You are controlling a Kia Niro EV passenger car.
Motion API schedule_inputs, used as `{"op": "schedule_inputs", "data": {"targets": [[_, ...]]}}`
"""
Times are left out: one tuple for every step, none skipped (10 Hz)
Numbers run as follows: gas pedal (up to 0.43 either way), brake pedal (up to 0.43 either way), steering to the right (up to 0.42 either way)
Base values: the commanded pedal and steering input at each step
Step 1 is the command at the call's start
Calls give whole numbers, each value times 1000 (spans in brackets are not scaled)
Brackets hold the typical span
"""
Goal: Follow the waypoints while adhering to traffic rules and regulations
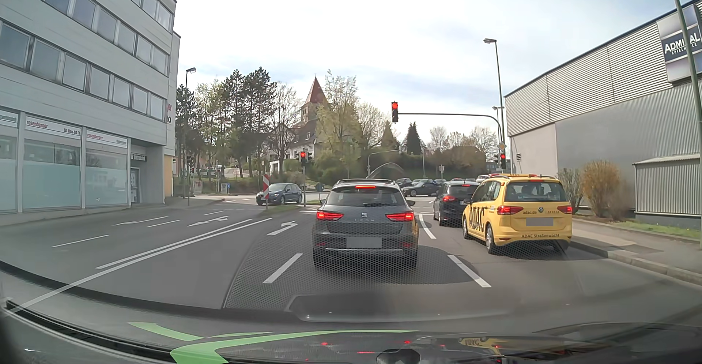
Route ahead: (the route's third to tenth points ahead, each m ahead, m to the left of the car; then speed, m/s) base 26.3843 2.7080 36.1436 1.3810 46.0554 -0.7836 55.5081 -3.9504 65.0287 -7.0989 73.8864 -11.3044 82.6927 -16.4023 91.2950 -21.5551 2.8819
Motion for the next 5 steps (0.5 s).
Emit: {"op": "schedule_inputs", "data": {"targets": [[0,171,6],[0,177,6],[0,177,6],[0,177,6],[0,177,6]]}}
